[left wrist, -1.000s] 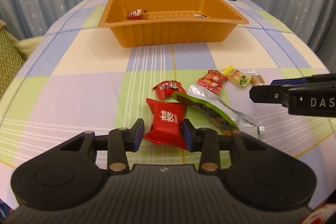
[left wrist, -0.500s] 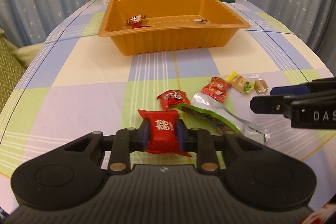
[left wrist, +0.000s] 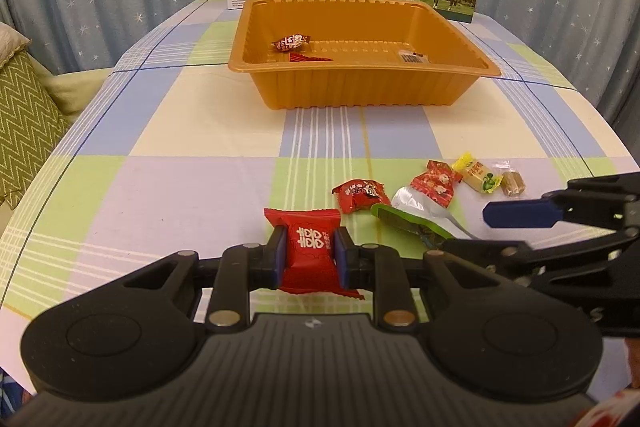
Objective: Organize snacks
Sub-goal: 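Grasp the white-and-green snack packet with the right tool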
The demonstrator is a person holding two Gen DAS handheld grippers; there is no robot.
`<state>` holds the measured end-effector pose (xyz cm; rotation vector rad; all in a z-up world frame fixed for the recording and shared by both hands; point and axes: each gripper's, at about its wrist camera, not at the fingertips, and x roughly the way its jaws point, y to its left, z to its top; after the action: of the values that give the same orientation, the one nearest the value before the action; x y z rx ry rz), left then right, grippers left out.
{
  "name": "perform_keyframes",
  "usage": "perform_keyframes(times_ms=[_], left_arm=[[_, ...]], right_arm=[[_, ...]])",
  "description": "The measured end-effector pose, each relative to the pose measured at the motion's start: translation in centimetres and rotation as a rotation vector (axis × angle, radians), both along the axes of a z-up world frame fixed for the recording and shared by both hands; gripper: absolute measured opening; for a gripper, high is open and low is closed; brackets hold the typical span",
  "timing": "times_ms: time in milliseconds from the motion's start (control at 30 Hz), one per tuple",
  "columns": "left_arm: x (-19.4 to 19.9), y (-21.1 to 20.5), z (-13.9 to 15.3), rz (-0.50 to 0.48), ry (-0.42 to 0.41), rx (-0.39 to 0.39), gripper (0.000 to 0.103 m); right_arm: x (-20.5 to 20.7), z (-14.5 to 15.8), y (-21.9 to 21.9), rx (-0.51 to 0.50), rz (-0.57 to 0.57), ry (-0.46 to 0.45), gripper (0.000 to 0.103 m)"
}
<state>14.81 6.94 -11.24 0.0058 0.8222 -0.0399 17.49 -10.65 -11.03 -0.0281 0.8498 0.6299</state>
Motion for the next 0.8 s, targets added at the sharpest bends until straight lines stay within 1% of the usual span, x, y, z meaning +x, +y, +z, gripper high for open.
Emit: perform_keyframes(times_ms=[100, 333, 367, 400, 433, 567, 800], left_arm=[[0.0, 0.0, 0.0, 0.006, -0.001, -0.003, 0.022], [0.0, 0.0, 0.1, 0.01, -0.002, -0.016, 0.022], [-0.1, 0.0, 0.1, 0.011, -0.002, -0.018, 0.022], [-0.1, 0.0, 0.1, 0.014, -0.003, -0.019, 0.022], [-0.1, 0.1, 0.2, 0.016, -0.003, -0.019, 0.022], [-0.3, 0.3, 0.5, 0.026, -0.01, -0.033, 0.022], [-0.6, 0.1, 2.0, 0.03, -0.051, -0.055, 0.022]], right_arm=[[0.3, -0.6, 0.5, -0.015, 0.005, 0.016, 0.049], [0.4, -1.3, 1.4, -0.05, 0.023, 0.004, 0.048], [0.3, -1.4, 1.4, -0.052, 0.02, 0.005, 0.047], [0.3, -1.4, 1.4, -0.054, 0.017, 0.002, 0.042], [0.2, -1.4, 1.5, -0.06, 0.019, -0.001, 0.031], [-0.2, -1.1, 1.2, -0.056, 0.002, 0.016, 0.029], [-1.4, 0.6, -0.1, -0.032, -0.014, -0.015, 0.029]])
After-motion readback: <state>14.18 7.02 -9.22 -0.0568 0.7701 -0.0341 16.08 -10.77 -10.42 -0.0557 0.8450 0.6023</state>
